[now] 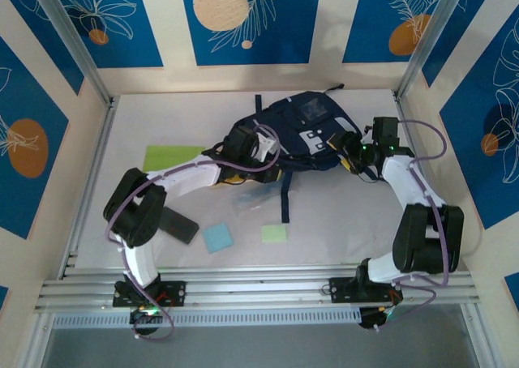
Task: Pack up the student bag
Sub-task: Unzip the student bag at the top-right of the table.
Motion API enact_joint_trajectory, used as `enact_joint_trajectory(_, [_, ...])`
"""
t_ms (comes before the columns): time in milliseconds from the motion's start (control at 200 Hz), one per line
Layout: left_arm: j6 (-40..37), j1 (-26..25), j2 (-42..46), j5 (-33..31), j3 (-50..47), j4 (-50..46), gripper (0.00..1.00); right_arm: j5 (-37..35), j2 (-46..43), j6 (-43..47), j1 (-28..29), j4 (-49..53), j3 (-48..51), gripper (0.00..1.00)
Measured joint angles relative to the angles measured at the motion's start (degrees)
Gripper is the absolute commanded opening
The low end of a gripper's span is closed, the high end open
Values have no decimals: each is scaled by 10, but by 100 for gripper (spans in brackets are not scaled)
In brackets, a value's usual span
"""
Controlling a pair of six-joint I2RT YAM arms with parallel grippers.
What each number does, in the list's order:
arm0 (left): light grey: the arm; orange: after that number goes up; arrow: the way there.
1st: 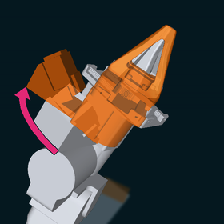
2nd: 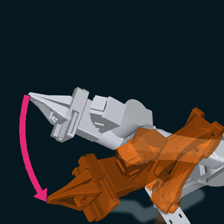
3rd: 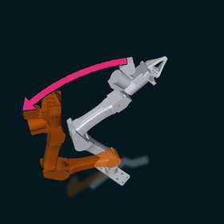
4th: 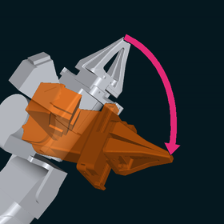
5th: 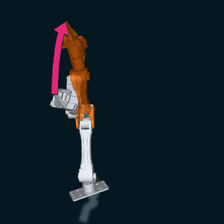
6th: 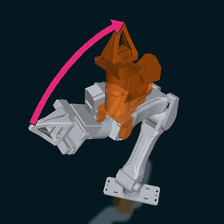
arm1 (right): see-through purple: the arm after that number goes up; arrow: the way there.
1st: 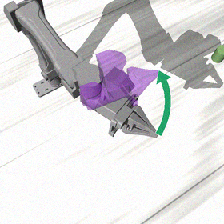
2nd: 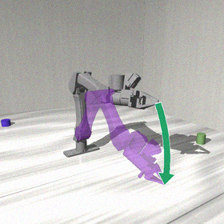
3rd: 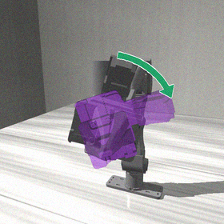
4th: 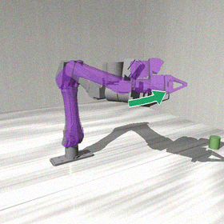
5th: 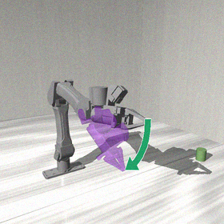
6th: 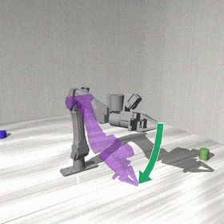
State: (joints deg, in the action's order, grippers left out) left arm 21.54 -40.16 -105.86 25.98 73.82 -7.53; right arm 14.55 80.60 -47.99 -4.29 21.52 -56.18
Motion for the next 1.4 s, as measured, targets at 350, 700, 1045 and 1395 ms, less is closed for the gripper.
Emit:
enact_joint_trajectory(350, [70, -14, -37, 6, 46, 6, 0, 52, -122, -149, 85, -94, 159, 91])
enact_joint_trajectory(700, [90, -35, -17, 6, 1, 11, 0, 18, 63, -286, 169, -320, 158, 24])
enact_joint_trajectory(1045, [64, 0, 3, -34, -23, -26, 0, 4, 44, -242, 158, -285, 153, 0])
enact_joint_trajectory(1395, [4, 96, 42, -47, -45, -68, 0, 63, 17, -66, 71, -127, 97, 0])
